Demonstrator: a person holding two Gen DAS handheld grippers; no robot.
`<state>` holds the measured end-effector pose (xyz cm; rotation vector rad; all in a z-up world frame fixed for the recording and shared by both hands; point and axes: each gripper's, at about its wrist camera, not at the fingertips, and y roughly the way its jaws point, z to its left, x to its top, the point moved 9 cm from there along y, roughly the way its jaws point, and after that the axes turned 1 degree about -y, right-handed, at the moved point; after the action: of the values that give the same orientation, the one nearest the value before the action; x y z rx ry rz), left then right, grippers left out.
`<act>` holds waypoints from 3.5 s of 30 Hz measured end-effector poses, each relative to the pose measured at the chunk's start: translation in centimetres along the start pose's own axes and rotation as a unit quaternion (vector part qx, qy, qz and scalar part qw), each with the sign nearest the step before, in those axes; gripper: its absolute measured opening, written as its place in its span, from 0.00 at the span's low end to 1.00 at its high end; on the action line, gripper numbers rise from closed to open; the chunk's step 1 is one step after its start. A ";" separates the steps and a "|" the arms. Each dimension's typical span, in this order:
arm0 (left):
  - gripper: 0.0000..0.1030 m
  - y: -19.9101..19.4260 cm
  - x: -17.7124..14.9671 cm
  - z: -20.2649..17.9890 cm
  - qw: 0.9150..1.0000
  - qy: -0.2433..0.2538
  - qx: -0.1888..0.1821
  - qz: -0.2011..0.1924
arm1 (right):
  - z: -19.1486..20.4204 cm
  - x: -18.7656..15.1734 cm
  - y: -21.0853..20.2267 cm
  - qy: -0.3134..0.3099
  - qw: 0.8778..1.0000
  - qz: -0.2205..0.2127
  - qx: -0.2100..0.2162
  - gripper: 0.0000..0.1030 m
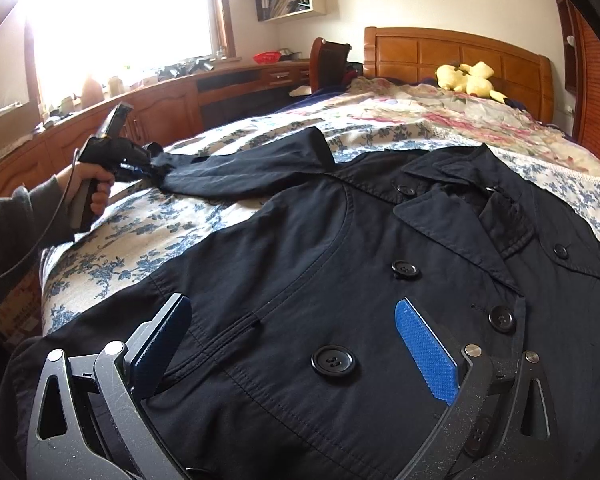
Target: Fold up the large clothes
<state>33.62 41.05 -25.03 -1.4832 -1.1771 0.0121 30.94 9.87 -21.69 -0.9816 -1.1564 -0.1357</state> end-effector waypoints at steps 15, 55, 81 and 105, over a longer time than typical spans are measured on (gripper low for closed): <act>0.00 -12.2 -0.4 -20.9 0.975 0.192 -0.072 -0.089 | -4.5 1.2 -4.6 0.013 0.999 -0.024 -0.036 1.00; 0.38 -17.6 -22.1 -21.8 0.930 0.354 -0.096 -0.033 | -11.3 1.0 -9.0 0.073 0.990 -0.025 -0.121 1.00; 0.54 -23.9 -20.4 -7.1 0.962 0.241 -0.084 -0.096 | 6.9 2.7 2.4 -0.060 0.995 0.072 0.018 0.98; 0.54 -24.5 -19.4 -6.7 0.959 0.243 -0.090 -0.110 | 3.2 7.5 -2.2 -0.062 0.998 0.005 -0.021 0.07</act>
<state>12.56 18.89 -15.90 -1.3953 -0.9453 -0.5952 30.81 13.66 -14.15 -1.0445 -1.2667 -0.0916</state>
